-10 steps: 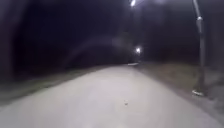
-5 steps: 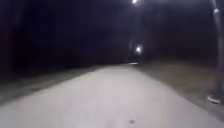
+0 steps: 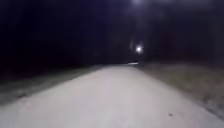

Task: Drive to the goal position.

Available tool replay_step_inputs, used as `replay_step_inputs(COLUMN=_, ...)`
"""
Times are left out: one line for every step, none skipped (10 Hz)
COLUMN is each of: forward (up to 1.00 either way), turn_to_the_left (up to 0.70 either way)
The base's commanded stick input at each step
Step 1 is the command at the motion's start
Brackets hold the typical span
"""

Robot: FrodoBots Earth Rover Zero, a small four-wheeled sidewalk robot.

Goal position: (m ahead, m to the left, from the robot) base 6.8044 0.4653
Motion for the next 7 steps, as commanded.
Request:
replay_step_inputs(forward=1.0, turn_to_the_left=0.0)
replay_step_inputs(forward=1.0, turn_to_the_left=0.0)
replay_step_inputs(forward=1.0, turn_to_the_left=0.0)
replay_step_inputs(forward=1.0, turn_to_the_left=0.0)
replay_step_inputs(forward=1.0, turn_to_the_left=0.0)
replay_step_inputs(forward=1.0, turn_to_the_left=0.0)
replay_step_inputs(forward=1.0, turn_to_the_left=0.0)
